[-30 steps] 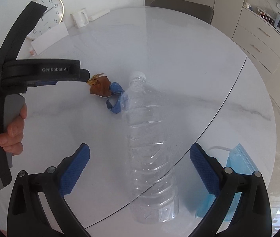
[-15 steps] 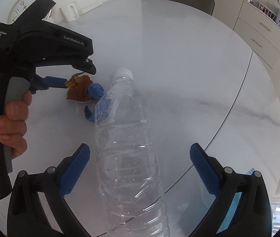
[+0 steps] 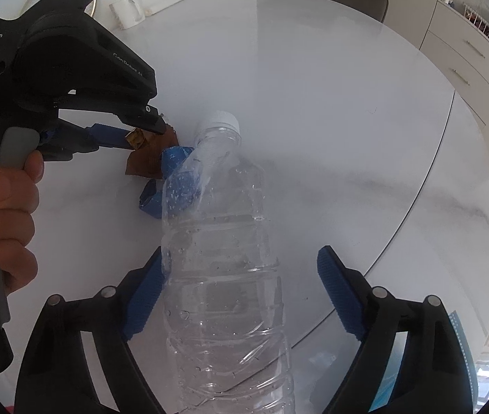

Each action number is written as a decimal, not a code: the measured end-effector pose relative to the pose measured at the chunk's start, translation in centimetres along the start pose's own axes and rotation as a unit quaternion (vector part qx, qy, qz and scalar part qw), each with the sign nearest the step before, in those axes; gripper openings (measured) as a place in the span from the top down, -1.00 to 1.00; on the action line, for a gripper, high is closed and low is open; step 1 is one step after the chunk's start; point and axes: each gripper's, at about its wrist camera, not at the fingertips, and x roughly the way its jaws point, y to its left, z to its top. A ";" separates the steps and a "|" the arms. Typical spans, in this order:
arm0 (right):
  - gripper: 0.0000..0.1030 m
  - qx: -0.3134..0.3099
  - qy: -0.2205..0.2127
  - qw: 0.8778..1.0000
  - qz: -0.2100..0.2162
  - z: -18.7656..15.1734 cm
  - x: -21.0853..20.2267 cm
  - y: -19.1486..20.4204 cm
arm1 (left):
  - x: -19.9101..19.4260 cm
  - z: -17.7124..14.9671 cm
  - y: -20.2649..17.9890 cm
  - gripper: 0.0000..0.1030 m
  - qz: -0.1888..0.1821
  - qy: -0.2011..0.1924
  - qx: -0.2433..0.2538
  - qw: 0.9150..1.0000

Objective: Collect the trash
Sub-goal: 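Grasp the brown snack wrapper with the left gripper while the right gripper grasps the water bottle, then carry the wrapper and bottle to the bin and open the left gripper over it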

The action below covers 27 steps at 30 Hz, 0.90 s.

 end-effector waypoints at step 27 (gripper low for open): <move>-0.16 0.015 -0.048 0.998 0.031 -0.9 -5.6 1.0 | -8.4 -2.3 6.8 0.50 -0.019 -0.057 0.011 0.998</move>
